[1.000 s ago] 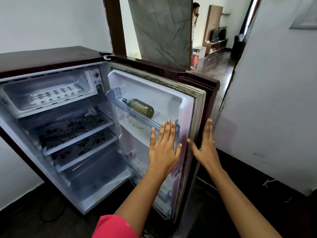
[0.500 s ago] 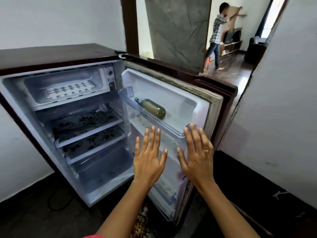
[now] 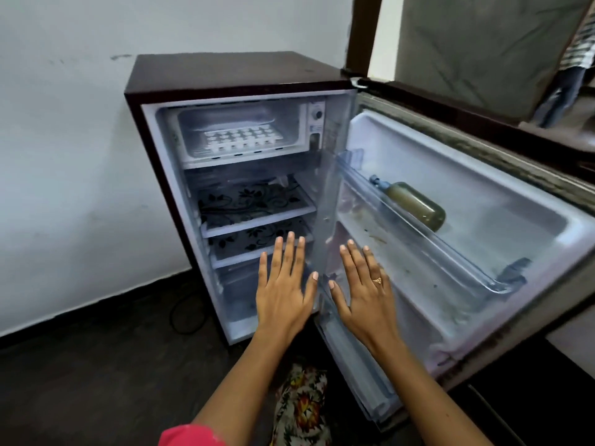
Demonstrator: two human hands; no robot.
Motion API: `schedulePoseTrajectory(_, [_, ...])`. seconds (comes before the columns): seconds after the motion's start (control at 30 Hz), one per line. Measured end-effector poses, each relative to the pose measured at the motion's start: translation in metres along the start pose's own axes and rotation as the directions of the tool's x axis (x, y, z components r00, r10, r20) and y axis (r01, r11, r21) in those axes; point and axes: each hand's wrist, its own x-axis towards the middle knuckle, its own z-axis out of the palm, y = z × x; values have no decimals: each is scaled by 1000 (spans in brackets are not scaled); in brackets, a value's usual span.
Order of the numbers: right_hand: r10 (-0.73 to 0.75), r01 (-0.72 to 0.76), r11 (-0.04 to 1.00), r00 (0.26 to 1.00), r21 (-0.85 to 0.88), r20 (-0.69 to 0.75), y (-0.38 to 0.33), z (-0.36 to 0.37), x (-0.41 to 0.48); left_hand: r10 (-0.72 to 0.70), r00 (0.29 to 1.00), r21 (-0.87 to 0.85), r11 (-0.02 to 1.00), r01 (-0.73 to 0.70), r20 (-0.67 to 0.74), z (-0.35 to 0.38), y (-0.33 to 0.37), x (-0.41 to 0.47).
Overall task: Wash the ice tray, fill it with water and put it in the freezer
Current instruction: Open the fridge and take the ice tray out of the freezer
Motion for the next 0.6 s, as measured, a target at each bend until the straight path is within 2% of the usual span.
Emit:
schedulePoseTrajectory(0.27, [-3, 1, 1000, 997, 25, 75, -52, 47, 54, -61, 998, 46, 997, 60, 24, 4, -73, 32])
schedulePoseTrajectory(0.6, [-40, 37, 999, 993, 31, 115, -87, 93, 120, -179, 982, -40, 983, 182, 61, 23, -124, 78])
